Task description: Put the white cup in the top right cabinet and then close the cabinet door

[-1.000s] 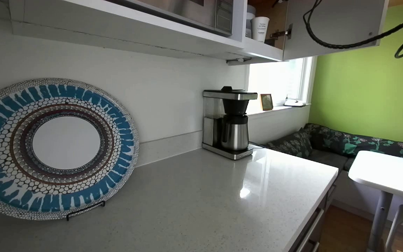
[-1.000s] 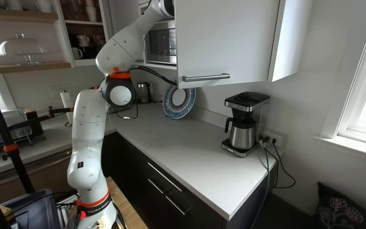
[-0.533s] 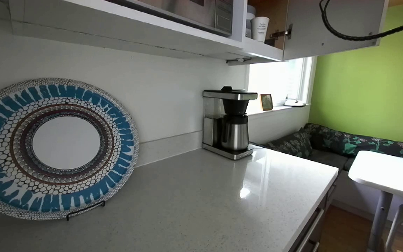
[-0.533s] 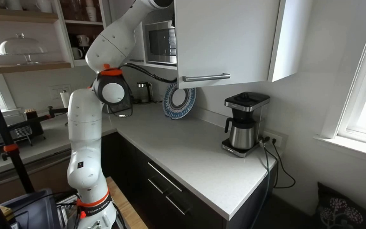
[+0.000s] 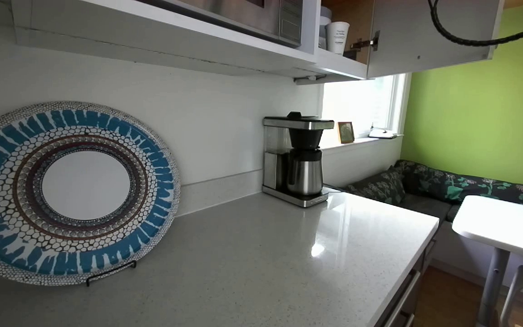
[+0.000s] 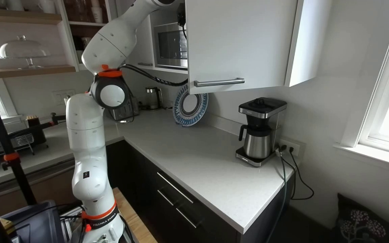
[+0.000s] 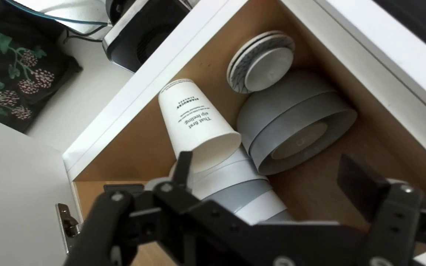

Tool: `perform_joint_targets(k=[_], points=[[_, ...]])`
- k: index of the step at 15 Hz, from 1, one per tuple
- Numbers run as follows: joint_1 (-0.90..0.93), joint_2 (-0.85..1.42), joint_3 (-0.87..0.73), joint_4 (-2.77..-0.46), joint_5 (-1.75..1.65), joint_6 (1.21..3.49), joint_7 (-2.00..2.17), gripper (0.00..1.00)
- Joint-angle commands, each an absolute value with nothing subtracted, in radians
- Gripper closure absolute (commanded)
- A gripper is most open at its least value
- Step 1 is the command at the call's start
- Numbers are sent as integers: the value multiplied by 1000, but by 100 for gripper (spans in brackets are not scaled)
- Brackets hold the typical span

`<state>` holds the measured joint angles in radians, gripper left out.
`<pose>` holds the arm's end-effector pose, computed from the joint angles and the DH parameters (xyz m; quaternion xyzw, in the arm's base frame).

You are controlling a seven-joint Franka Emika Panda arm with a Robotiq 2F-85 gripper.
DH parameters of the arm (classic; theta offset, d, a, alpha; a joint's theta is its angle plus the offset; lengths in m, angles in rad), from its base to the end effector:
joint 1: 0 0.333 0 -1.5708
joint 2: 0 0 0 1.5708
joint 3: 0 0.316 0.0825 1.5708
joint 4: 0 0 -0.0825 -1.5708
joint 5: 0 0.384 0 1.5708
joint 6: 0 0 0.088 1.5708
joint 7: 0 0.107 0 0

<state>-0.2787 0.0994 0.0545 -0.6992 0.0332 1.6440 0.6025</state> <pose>0.4575 -0.1045 0.9613 -0.8368 0.3622 -0.3995 0.0948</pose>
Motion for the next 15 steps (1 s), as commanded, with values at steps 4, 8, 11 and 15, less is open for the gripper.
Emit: perform_joint_targets(k=[4,8,11,15], points=[[-234,-74,70,-954,-112,1640,622,0],[-240,-174,73,-1098,-96,1640,601,0],[-244,-234,68,-1192,-96,1645,593,0],[-247,-299,43,-1306,-68,1639,549,0]])
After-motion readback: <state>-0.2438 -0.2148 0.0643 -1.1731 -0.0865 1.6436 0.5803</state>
